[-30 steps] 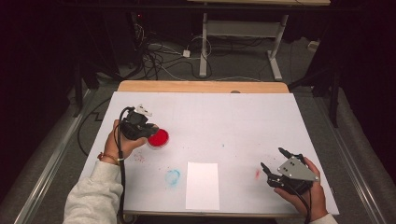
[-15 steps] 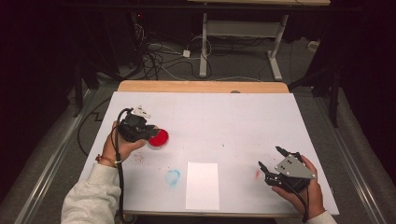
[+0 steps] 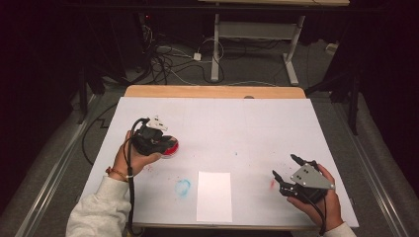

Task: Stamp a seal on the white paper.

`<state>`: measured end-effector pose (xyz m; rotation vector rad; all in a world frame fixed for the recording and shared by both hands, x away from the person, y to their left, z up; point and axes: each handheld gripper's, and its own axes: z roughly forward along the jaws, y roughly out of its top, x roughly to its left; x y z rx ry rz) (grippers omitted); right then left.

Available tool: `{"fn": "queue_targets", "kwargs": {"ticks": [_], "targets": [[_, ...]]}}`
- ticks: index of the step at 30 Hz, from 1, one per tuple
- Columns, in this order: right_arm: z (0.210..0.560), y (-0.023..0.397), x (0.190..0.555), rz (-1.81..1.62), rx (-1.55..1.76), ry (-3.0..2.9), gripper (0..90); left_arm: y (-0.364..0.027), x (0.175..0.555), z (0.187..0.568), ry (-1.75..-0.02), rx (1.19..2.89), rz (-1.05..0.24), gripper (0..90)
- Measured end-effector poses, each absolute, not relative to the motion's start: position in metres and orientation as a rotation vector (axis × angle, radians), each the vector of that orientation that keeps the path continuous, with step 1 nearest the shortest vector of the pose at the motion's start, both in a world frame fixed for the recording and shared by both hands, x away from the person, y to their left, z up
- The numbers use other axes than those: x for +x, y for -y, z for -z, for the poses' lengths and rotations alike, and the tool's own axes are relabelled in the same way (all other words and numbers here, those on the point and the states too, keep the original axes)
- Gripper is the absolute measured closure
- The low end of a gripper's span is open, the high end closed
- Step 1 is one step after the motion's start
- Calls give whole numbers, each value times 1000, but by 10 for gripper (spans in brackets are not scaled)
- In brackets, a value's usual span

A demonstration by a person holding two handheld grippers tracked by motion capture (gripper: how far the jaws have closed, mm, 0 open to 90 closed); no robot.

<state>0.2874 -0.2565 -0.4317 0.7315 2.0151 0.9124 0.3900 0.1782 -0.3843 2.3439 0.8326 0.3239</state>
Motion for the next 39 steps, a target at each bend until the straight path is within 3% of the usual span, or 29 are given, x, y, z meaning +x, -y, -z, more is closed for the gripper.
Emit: {"fn": "queue_targets", "kwargs": {"ticks": [19,39], "targets": [[432,256,285,-917,725,-2027,270,-126,362,383,-609,2421,-253,738],[433,257,284,-918,730,-2029,270,-100,326,397,-443,2481,-182,738]]}}
